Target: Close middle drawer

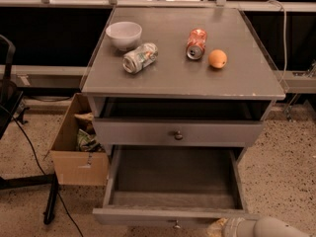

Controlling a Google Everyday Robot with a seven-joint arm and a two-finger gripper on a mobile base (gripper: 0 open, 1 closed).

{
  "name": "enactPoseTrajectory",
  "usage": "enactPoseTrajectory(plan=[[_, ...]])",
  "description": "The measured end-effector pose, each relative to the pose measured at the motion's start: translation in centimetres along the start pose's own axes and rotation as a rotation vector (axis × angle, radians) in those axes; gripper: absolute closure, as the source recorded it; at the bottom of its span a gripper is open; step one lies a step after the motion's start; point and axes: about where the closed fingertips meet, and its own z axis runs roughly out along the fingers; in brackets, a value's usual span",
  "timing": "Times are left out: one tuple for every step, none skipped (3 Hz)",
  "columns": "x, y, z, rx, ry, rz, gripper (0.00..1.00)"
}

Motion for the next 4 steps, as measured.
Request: enactPoseTrajectory(plan=[[-1.5, 0.1, 1.4, -0.034, -0.041, -0.05, 1.0], [-2.9, -0.2, 2.7, -0.06, -0.068, -0.09, 1.0], [-4.7, -1.0, 4.3, -0.073, -0.09, -0.128, 1.0], [-6.2, -2.5, 5.8, -0.069, -0.103, -0.155, 1.0]])
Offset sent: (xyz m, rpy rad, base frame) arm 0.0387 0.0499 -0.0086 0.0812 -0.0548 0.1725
